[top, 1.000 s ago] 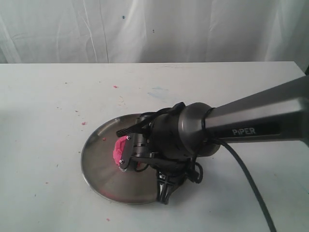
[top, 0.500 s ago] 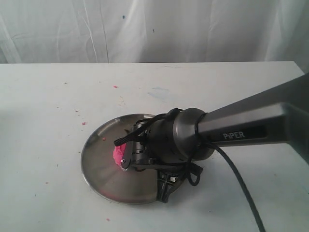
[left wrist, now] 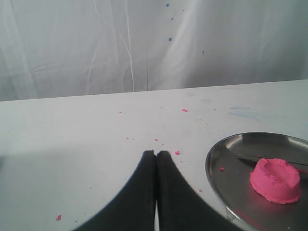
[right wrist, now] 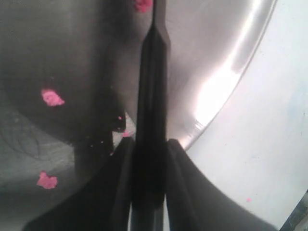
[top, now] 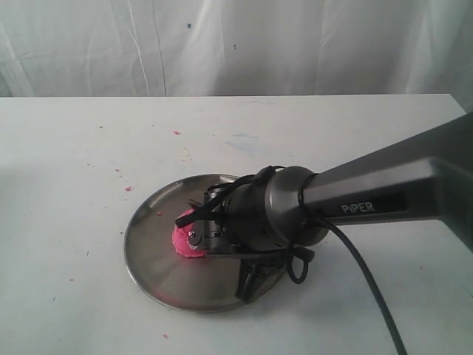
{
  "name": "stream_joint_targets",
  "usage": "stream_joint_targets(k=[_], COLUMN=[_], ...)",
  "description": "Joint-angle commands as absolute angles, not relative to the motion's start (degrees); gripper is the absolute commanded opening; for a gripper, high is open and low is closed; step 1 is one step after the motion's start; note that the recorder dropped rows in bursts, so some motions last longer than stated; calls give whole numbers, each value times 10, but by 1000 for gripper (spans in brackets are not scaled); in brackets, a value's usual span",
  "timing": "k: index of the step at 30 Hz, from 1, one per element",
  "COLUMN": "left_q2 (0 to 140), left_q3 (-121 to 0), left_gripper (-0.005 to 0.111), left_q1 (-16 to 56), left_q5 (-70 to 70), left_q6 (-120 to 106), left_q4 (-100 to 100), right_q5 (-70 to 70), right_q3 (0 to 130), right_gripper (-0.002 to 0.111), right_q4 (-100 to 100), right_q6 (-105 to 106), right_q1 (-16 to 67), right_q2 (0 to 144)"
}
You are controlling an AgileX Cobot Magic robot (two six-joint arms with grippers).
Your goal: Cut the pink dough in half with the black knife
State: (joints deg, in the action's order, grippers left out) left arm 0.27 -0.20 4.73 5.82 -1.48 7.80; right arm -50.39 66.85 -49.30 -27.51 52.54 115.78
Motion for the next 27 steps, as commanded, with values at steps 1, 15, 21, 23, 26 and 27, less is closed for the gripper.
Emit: stream_joint_targets(k=[1,15,21,23,26,27], left_q2=[0,0,0,0,0,0], left_q3=[0,0,0,0,0,0], left_gripper=[0,0,0,0,0,0], left_q1=[47,47,47,47,47,47], left_q5=[60,60,60,60,60,60], left_q6=[-15,-15,-15,-15,-15,-15], left_q4=[82,82,82,82,82,82], right_q5=[-513,-521,-520,-520,-520,-520], right_q3=[669,671,689,697,704,706], right_gripper=[9,0,0,0,0,0], right_q4=[-529,-438,-338,-297,-228,-203], right_q6=[-317,-222,-151,-125,-79,-61], right_q1=[525,513,506,499,484,477], right_q2=[1135,1023,979,971,963,961])
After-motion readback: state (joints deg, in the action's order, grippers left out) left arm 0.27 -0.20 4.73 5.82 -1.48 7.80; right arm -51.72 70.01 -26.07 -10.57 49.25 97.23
